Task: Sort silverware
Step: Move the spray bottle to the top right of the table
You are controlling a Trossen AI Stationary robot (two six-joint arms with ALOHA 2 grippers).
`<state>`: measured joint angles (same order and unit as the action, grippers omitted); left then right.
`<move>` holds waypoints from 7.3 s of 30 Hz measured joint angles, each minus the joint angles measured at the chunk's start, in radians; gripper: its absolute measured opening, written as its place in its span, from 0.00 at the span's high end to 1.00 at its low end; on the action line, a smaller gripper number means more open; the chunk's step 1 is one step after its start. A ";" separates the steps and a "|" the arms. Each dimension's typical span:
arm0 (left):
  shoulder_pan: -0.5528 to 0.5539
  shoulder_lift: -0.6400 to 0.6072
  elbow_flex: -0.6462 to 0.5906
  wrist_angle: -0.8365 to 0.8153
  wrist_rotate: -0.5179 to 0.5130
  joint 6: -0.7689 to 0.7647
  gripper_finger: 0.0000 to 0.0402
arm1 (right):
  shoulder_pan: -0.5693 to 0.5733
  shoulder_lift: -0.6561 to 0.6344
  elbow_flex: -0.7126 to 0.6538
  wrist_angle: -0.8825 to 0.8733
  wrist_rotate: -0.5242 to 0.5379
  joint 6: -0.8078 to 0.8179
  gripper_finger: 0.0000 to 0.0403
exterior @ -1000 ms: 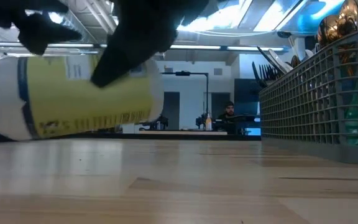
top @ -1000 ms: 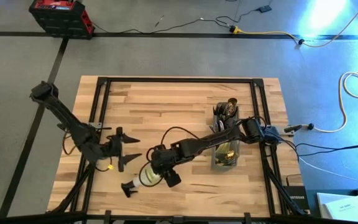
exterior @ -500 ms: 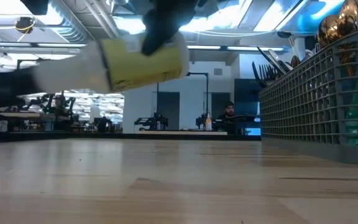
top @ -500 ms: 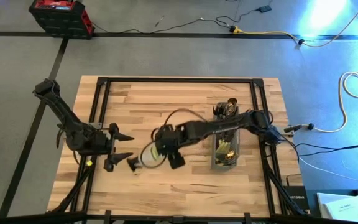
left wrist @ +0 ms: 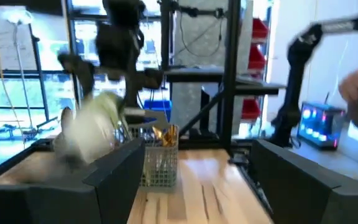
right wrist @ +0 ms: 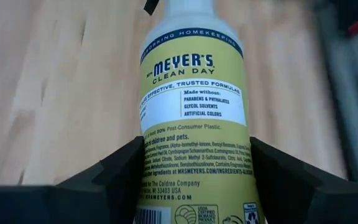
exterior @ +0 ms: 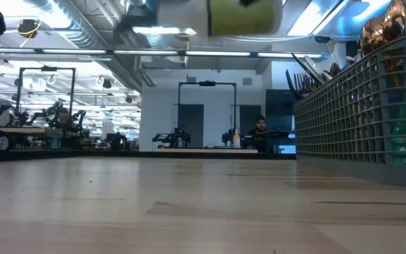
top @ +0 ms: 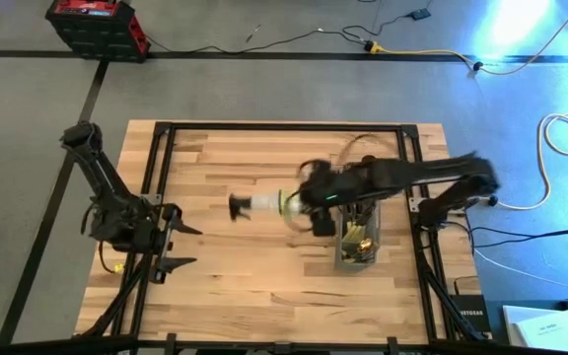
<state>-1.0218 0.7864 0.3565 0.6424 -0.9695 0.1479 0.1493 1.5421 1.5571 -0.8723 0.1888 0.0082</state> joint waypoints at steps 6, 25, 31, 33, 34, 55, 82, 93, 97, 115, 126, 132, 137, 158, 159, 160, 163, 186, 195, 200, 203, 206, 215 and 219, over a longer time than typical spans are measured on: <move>0.088 0.072 -0.005 -0.112 -0.104 -0.097 0.30 | 0.000 -0.280 -0.391 0.586 0.018 0.116 0.41; 0.676 0.293 0.164 0.052 0.312 0.180 0.30 | 0.001 -0.186 -0.653 1.297 -0.076 0.259 0.41; 0.751 0.317 0.293 -0.034 0.399 0.268 0.30 | 0.001 -0.163 -0.652 1.309 -0.055 0.258 0.41; 0.771 0.332 0.323 -0.036 0.418 0.256 0.30 | 0.001 -0.163 -0.652 1.323 -0.042 0.258 0.41; 0.778 0.341 0.333 -0.036 0.425 0.252 0.30 | 0.001 -0.163 -0.652 1.324 -0.036 0.258 0.41; 0.791 0.407 0.380 -0.029 0.467 0.188 0.30 | 0.001 -0.157 -0.652 1.286 -0.024 0.240 0.41; 0.788 0.405 0.380 -0.030 0.526 0.085 0.30 | 0.001 -0.069 -0.586 1.365 -0.028 0.166 0.41; 0.788 0.410 0.376 -0.034 0.521 0.092 0.30 | -0.025 -0.055 -0.579 1.429 -0.093 0.171 0.41; 0.788 0.418 0.376 -0.025 0.526 0.093 0.30 | -0.048 -0.034 -0.570 1.455 -0.154 0.179 0.40; 0.784 0.440 0.377 -0.002 0.564 0.065 0.30 | -0.051 0.031 -0.500 1.450 -0.199 0.161 0.25; 0.784 0.400 0.376 0.003 0.556 0.132 0.30 | -0.051 0.031 -0.495 1.429 -0.184 0.162 0.36; 0.767 0.241 0.375 0.009 0.578 0.198 0.30 | -0.052 -0.007 -0.492 1.345 -0.175 0.166 0.37; 0.746 0.108 0.376 -0.140 0.580 0.164 0.30 | -0.050 -0.113 -0.493 1.176 -0.131 0.132 0.37; 0.711 0.284 0.266 -0.143 0.626 -0.069 0.30 | -0.212 -0.636 -0.620 0.590 0.289 0.119 0.37; 0.711 0.292 0.253 -0.116 0.626 -0.079 0.30 | -0.240 -0.662 -0.645 0.591 0.287 0.123 0.37; 0.711 0.298 0.241 -0.101 0.626 -0.084 0.30 | -0.268 -0.688 -0.668 0.595 0.288 0.132 0.37; 0.712 0.314 0.214 -0.072 0.627 -0.101 0.30 | -0.355 -0.763 -0.741 0.641 0.313 0.149 0.37; 0.712 0.445 0.208 -0.073 0.626 -0.183 0.30 | -0.859 -0.818 -1.167 0.762 0.488 0.588 0.37; 0.712 0.450 0.208 -0.064 0.626 -0.194 0.30 | -0.858 -0.818 -1.267 0.741 0.561 0.613 0.37; 0.716 0.450 0.208 -0.062 0.626 -0.194 0.30 | -0.858 -0.818 -1.313 0.747 0.619 0.650 0.37; 0.716 0.450 0.208 -0.063 0.626 -0.194 0.30 | -0.859 -0.807 -1.327 0.751 0.624 0.666 0.37; 0.716 0.450 0.208 -0.062 0.626 -0.194 0.30 | -0.858 -0.768 -1.328 0.769 0.625 0.667 0.37; 0.716 0.450 0.208 -0.062 0.626 -0.194 0.30 | -0.959 -0.511 -1.322 0.987 0.485 0.625 0.37; 0.716 0.449 0.208 -0.063 0.626 -0.193 0.30 | -1.024 -0.392 -1.301 1.025 0.412 0.596 0.37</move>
<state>-0.3061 1.2358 0.5644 0.5793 -0.3436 -0.0446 -0.8742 1.1497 0.2565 0.1528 0.6013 0.6047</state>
